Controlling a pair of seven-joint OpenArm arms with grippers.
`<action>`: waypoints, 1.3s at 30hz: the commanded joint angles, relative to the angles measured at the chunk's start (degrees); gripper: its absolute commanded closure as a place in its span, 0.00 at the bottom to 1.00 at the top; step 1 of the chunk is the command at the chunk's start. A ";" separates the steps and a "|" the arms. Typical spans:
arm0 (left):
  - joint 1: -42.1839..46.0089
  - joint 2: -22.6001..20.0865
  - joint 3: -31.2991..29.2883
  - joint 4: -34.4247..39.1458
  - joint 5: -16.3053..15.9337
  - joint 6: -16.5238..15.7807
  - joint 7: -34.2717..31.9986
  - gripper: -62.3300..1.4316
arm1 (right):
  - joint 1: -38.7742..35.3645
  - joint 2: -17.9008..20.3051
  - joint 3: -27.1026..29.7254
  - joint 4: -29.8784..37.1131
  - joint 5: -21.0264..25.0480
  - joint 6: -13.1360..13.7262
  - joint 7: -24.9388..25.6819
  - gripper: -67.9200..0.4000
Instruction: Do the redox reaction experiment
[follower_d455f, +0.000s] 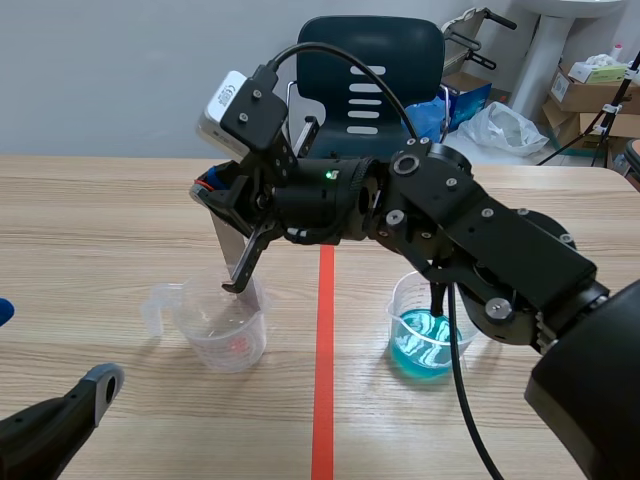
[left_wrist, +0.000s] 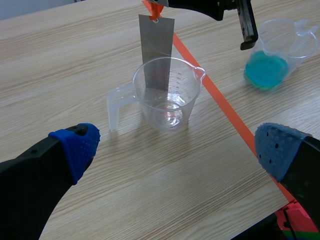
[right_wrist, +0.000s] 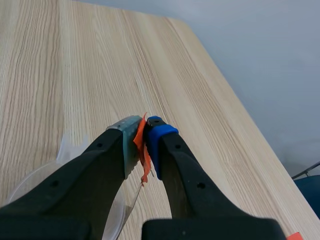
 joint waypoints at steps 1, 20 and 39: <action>-0.04 0.00 0.33 0.96 -0.35 0.00 -0.74 0.00 | 0.81 0.28 0.13 0.79 -0.48 -2.78 -1.25 0.98; -0.04 -0.02 0.33 0.96 -0.35 0.02 -0.74 0.00 | 0.50 1.53 0.13 0.79 -0.66 -4.11 -2.54 0.98; -0.04 -0.02 0.33 0.96 -0.35 0.02 -0.76 0.00 | -1.38 3.13 0.13 0.63 -0.66 -4.31 -3.69 0.98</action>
